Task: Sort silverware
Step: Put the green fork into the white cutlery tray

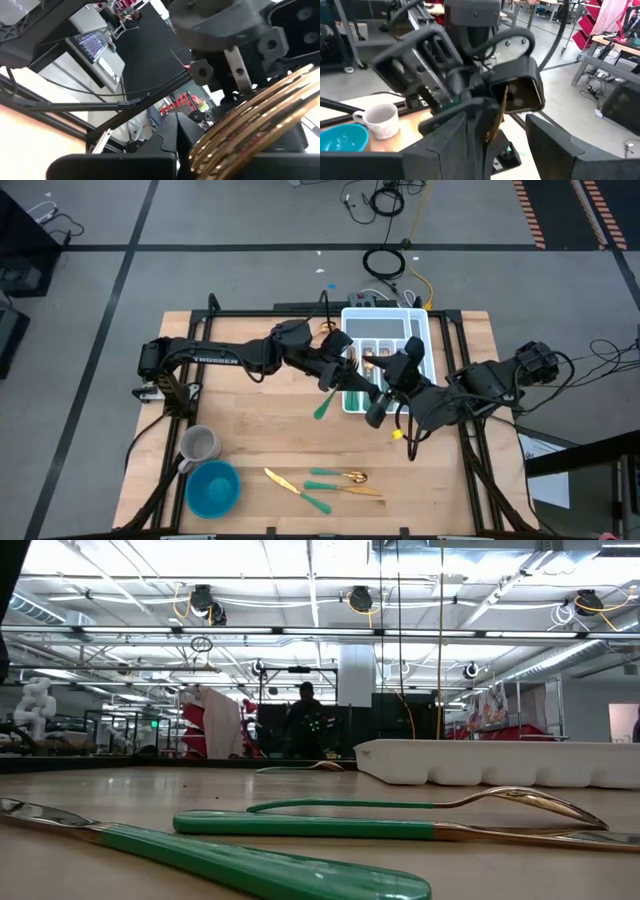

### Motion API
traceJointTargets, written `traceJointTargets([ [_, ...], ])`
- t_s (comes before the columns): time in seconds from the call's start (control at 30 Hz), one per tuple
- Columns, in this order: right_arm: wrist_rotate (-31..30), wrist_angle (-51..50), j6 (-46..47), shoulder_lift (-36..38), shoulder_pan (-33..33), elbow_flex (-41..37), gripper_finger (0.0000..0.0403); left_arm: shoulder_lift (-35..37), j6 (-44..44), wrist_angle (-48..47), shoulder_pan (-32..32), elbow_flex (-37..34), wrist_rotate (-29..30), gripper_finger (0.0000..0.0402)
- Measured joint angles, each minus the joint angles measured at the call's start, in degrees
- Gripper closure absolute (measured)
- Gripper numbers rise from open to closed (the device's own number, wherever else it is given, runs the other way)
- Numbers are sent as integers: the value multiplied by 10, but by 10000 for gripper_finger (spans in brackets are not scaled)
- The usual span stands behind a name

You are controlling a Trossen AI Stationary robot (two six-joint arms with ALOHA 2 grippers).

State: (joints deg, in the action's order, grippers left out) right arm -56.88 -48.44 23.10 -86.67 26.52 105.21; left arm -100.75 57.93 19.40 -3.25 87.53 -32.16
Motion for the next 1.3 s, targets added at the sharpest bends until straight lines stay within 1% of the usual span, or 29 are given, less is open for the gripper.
traceJointTargets([
  [0.1,0,-18,20,0,-11,0,212,0,0,-1,0,0,0,401],
  [0.23,3,-10,-6,0,-23,0,241,0,0,-1,0,0,-2,401],
  [0.3,20,-1,-18,0,-33,0,255,0,0,-2,0,0,-2,401],
  [0.37,50,6,-27,0,-43,0,269,0,0,-1,-1,0,-3,402],
  [0.43,72,7,-28,1,-53,1,291,-1,0,7,-1,0,-3,402],
  [0.47,85,7,-30,1,-58,1,308,-1,0,8,-2,0,-3,402],
  [0.53,104,7,-42,0,-65,1,358,-1,0,8,-2,0,-3,402],
  [0.57,105,7,-49,-1,-66,1,380,-1,-1,8,-2,0,-3,402],
  [0.6,103,7,-52,-2,-67,1,389,-1,-4,8,-2,0,-3,401],
  [0.73,104,7,-52,-1,-71,1,400,-1,-9,9,-4,-1,8,390],
  [0.83,107,5,-53,0,-70,1,402,-1,-44,9,-4,-1,-8,358],
  [0.97,105,1,-54,-1,-70,1,402,-1,-46,8,-4,-1,-28,292],
  [1.13,45,-15,-57,1,-70,0,403,-1,-43,-7,-4,0,-33,200],
  [1.2,19,-28,-50,5,-71,0,403,4,-47,-44,-4,0,-34,171],
  [1.3,4,-44,-30,18,-70,0,403,17,-82,-102,-5,0,-34,139],
])
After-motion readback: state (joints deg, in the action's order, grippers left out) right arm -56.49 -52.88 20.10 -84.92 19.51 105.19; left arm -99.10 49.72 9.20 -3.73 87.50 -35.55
